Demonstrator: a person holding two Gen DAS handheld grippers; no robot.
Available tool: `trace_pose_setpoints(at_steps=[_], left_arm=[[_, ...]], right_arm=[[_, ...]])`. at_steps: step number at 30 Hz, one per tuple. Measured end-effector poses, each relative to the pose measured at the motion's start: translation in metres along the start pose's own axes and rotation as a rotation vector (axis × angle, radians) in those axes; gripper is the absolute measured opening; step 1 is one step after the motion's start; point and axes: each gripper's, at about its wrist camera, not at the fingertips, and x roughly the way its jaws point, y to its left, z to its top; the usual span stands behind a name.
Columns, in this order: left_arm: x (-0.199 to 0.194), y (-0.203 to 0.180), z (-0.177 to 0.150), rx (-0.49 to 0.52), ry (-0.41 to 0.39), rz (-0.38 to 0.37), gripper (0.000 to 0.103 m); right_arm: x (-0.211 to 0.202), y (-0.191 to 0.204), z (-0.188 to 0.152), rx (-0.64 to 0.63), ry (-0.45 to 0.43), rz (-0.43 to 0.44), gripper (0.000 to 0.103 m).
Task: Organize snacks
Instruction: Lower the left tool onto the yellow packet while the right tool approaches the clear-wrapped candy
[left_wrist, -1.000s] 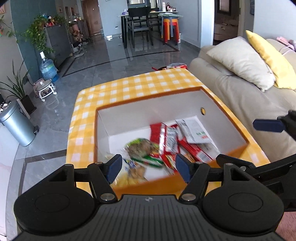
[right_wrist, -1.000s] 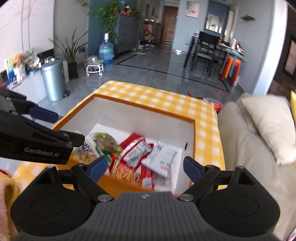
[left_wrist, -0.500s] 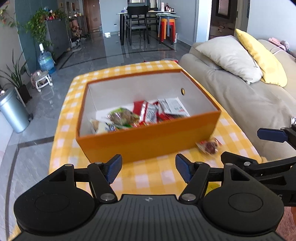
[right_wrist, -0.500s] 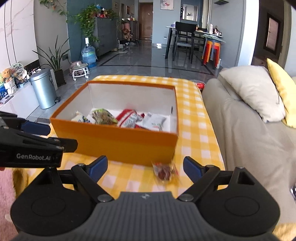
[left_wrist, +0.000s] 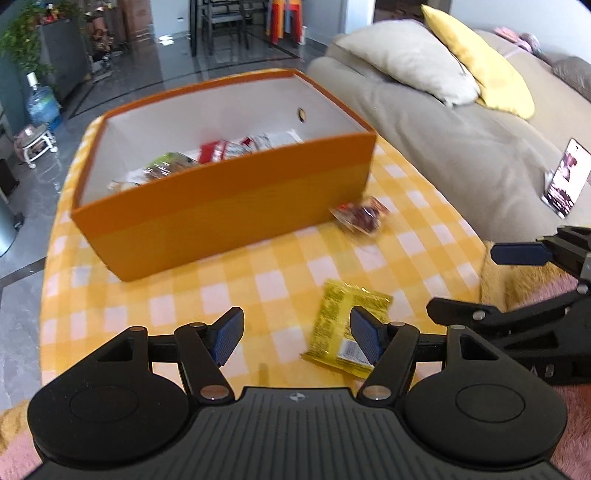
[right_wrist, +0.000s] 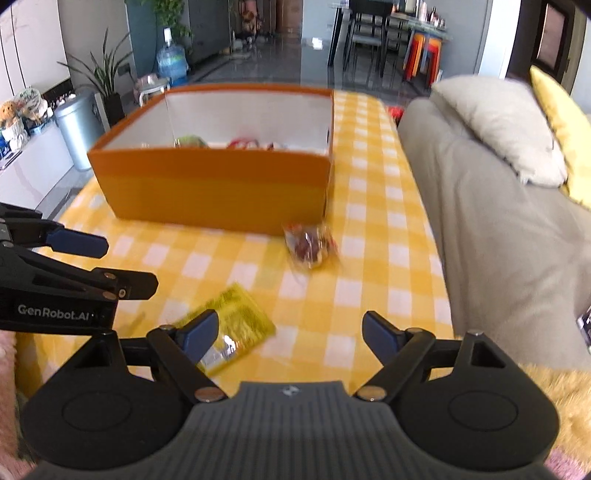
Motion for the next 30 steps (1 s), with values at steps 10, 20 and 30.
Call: trace_pose_setpoints(at_steps=[10, 20, 30], left_arm=[[0.037, -0.014, -0.007, 0.07, 0.109, -0.036, 0.079], [0.073, -0.032, -0.005, 0.152, 0.163, -0.097, 0.081], [0.087, -0.04, -0.01, 0.183, 0.167, -0.059, 0.082]], right_arm=[[0.021, -0.026, -0.003, 0.105, 0.096, 0.003, 0.081], [0.04, -0.035, -0.001, 0.153, 0.137, 0.006, 0.076], [0.053, -0.034, 0.002, 0.153, 0.164, 0.013, 0.076]])
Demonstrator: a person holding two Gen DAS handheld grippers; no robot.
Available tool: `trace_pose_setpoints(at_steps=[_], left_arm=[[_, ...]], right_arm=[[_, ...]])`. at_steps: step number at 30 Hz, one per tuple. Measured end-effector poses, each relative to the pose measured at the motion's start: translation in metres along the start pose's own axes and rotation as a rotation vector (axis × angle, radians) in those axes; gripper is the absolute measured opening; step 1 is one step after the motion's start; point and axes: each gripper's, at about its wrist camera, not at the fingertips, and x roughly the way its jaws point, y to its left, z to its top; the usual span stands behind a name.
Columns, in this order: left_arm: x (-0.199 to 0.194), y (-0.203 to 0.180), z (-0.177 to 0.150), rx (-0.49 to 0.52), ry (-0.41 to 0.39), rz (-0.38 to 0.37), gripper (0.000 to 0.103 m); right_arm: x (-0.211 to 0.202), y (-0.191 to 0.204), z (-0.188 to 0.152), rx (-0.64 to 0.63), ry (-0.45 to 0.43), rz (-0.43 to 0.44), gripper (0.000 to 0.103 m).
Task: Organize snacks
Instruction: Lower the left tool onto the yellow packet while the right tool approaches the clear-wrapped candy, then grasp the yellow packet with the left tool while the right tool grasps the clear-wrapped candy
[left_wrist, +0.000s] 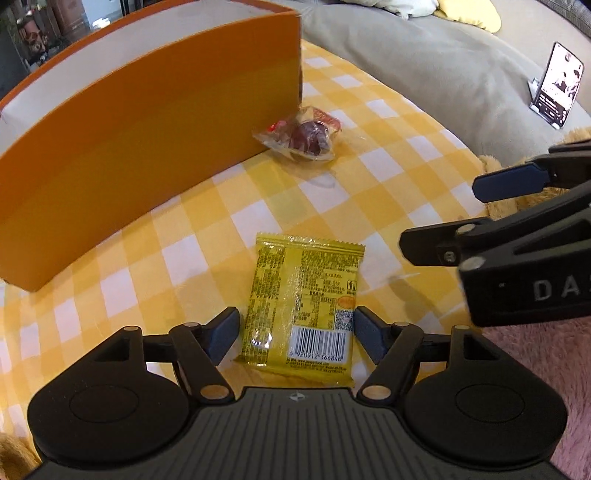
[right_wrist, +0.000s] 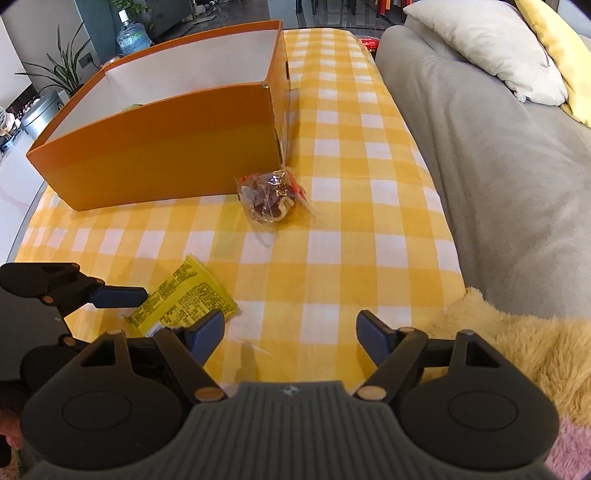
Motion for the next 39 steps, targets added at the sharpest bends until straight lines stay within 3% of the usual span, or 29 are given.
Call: trace_pose_setpoints(at_steps=[3, 7, 12, 21, 27, 33, 35, 39], left_arm=[[0.0, -0.002, 0.001, 0.006, -0.008, -0.007, 0.077], [-0.002, 0.0, 0.001, 0.005, -0.024, -0.02, 0.059], [-0.002, 0.008, 0.001, -0.031, -0.04, 0.008, 0.058], [-0.012, 0.061, 0.008, -0.211, -0.07, 0.085, 0.058], [-0.014, 0.077, 0.013, -0.242, -0.079, 0.108, 0.058], [-0.012, 0.077, 0.016, -0.247, -0.075, 0.108, 0.058], [-0.012, 0.078, 0.017, -0.25, -0.07, 0.107, 0.058], [-0.012, 0.08, 0.019, -0.265, -0.057, 0.105, 0.058]], right_arm=[[0.003, 0.001, 0.001, -0.006, 0.002, -0.004, 0.076], [0.005, 0.003, 0.003, -0.011, -0.002, -0.014, 0.076], [0.006, 0.006, 0.005, -0.022, -0.017, -0.018, 0.075], [0.01, 0.021, 0.017, -0.134, -0.116, -0.042, 0.076], [0.024, 0.041, 0.032, -0.312, -0.208, -0.108, 0.082], [0.047, 0.045, 0.048, -0.297, -0.189, -0.093, 0.085], [0.055, 0.045, 0.052, -0.296, -0.188, -0.09, 0.084], [0.071, 0.043, 0.057, -0.293, -0.173, -0.097, 0.071]])
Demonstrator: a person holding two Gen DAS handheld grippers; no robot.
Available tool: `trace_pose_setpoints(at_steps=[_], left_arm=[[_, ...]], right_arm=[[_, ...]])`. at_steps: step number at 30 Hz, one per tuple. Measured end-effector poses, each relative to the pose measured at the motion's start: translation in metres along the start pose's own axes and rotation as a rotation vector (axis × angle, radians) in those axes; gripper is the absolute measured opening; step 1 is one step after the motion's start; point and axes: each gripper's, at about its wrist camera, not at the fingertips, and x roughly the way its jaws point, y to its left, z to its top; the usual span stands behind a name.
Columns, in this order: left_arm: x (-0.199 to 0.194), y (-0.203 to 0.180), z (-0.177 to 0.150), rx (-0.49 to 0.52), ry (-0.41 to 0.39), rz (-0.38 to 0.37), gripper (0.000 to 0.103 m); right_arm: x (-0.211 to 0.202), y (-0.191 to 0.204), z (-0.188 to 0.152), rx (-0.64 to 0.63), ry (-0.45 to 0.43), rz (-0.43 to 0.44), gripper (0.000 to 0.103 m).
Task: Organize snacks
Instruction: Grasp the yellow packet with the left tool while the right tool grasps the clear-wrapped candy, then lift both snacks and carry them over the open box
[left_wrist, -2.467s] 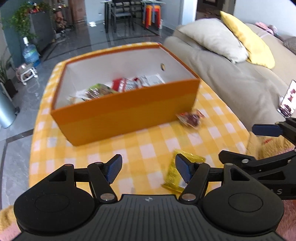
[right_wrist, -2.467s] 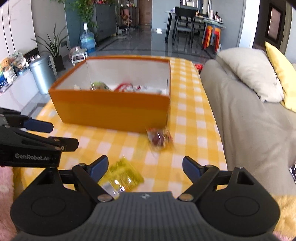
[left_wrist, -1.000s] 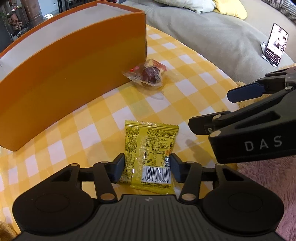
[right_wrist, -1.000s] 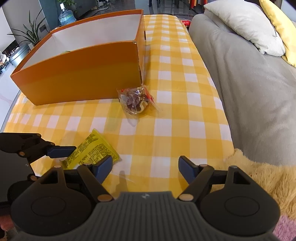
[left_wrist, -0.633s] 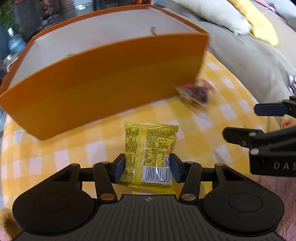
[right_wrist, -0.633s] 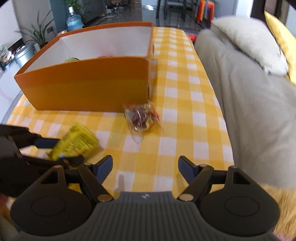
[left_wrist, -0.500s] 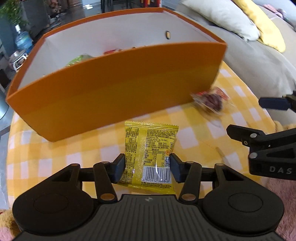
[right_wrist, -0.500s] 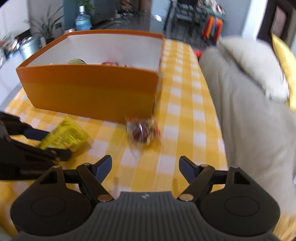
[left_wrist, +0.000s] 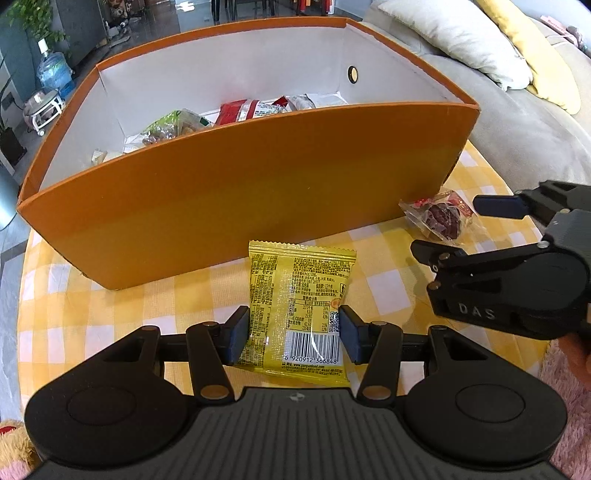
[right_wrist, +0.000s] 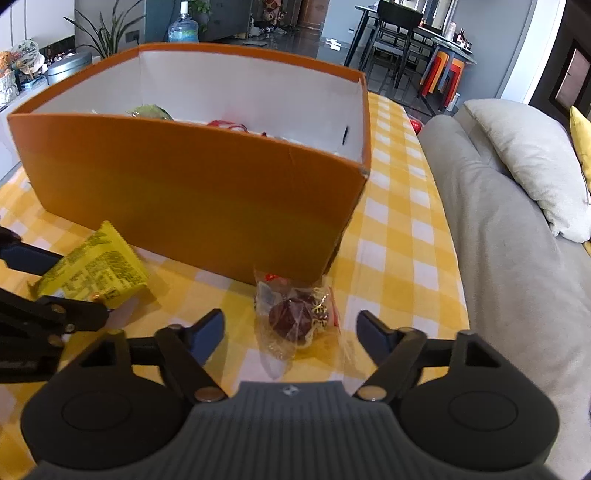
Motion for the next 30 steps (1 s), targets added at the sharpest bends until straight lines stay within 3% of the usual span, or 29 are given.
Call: trace_pose_setpoints(at_steps=[5, 15, 25, 30], left_arm=[[0.001, 0.0, 0.0, 0.0, 0.013, 0.002, 0.058], [-0.009, 0.001, -0.002, -0.009, 0.0, -0.011, 0.058], [-0.035, 0.006, -0.006, -0.049, -0.029, -0.059, 0.058], [-0.053, 0.007, -0.008, -0.055, -0.053, -0.101, 0.058]], right_arm=[[0.011, -0.002, -0.002, 0.009, 0.028, -0.011, 0.046], [0.006, -0.003, -0.007, 0.014, 0.04, 0.017, 0.037], [-0.022, 0.004, -0.016, 0.087, 0.145, 0.074, 0.037], [-0.046, 0.007, -0.016, 0.099, 0.138, 0.084, 0.037]])
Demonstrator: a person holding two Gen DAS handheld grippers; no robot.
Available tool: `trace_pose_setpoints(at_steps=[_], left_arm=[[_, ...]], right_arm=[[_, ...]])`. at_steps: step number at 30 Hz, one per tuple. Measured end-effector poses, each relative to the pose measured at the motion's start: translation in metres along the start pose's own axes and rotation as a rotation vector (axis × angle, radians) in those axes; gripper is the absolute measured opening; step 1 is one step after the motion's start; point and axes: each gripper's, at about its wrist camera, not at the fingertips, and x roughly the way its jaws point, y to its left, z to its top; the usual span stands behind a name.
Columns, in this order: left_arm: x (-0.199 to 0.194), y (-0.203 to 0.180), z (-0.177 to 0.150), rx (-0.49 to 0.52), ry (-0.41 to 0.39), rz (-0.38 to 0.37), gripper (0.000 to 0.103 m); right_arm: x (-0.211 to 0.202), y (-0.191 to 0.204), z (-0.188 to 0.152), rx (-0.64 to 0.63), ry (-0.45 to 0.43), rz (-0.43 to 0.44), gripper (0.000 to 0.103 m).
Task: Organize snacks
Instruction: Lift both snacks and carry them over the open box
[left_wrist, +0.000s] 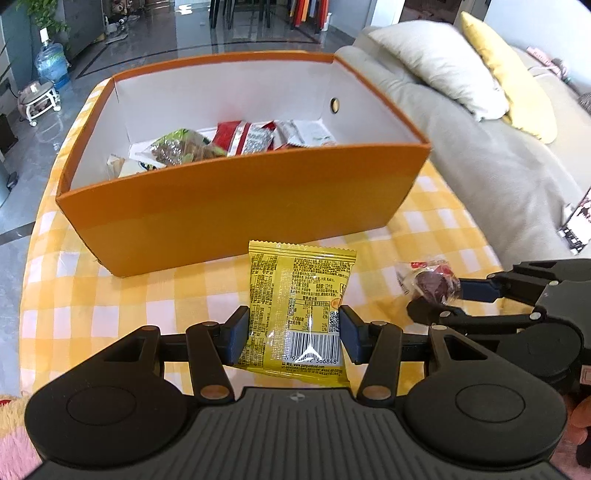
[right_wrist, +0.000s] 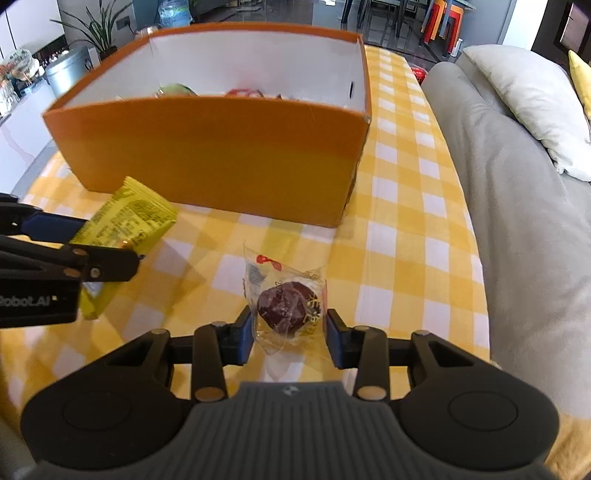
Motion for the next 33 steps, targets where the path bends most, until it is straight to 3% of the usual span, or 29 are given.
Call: trace_pose_setpoints(at_steps=[14, 22, 29, 33], left_arm=[[-0.065, -0.01, 0.023, 0.034, -0.156, -0.052, 0.058], [-0.087, -0.004, 0.058, 0.065, -0.244, -0.013, 0.058], [-0.087, 0.009, 0.085, 0.08, -0.263, 0.038, 0.058], [-0.081, 0.018, 0.101, 0.071, -0.251, 0.02, 0.058]], right_arm=[[-0.076, 0.012, 0.005, 0.019, -0.112, 0.025, 0.037], [-0.111, 0.009, 0.039, 0.013, -0.236, 0.03, 0.037], [-0.115, 0.013, 0.073, -0.018, -0.291, 0.033, 0.037], [-0.109, 0.017, 0.094, -0.042, -0.307, 0.036, 0.037]])
